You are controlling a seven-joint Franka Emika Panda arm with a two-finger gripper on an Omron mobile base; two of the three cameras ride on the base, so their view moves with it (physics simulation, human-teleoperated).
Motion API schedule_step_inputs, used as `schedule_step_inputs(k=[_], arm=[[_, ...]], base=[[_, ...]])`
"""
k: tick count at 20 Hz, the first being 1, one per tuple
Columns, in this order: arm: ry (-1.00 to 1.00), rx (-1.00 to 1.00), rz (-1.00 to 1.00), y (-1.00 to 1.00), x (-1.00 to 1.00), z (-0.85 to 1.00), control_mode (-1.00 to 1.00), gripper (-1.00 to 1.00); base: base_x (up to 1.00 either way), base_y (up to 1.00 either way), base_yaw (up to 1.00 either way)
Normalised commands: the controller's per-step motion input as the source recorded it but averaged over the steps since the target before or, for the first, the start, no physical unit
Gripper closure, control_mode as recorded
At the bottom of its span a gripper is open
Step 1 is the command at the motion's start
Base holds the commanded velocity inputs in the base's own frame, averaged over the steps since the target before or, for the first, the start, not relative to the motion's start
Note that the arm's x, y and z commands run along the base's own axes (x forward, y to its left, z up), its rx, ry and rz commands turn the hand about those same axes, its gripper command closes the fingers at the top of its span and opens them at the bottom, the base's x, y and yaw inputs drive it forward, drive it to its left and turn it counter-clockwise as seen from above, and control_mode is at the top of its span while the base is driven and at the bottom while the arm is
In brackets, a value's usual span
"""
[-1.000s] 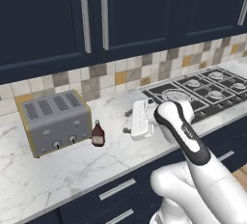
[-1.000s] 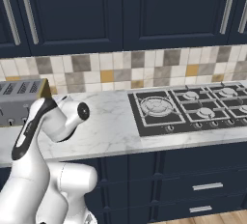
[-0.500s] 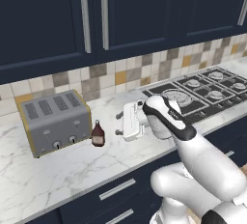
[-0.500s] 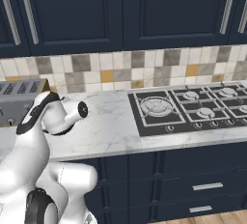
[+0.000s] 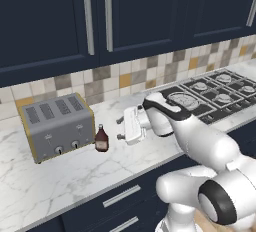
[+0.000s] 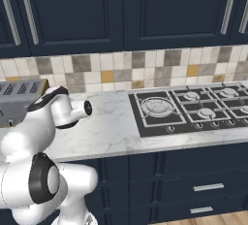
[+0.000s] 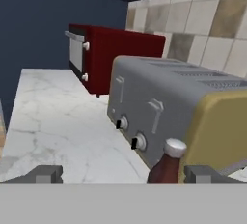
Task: Place the ketchup and ketchup from the counter to the top shelf of the fridge. If the existing items in the fridge are on the top shelf, move them to other shelves.
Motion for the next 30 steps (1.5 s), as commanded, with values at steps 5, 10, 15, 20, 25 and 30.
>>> schedule_step_inputs(k=[5, 10, 15, 20, 25, 30], arm=[[0.1, 0.0, 0.03, 0.1, 0.1, -0.28, -1.0, -1.0], [0.09, 0.0, 0.02, 0.19, 0.0, -0.28, -1.0, -1.0], [0.01, 0.0, 0.01, 0.25, 0.01, -0.17, -1.0, -1.0], [0.0, 0.0, 0.0, 0.07, 0.18, -0.04, -1.0, -1.0], [0.0, 0.0, 0.0, 0.0, 0.29, -0.06, -1.0, -1.0], [0.0, 0.0, 0.0, 0.0, 0.26, -0.15, -1.0, -1.0]], base=[[0.0, 0.0, 0.0], [0.0, 0.0, 0.0], [0.0, 0.0, 0.0], [0.0, 0.0, 0.0], [0.0, 0.0, 0.0], [0.0, 0.0, 0.0]])
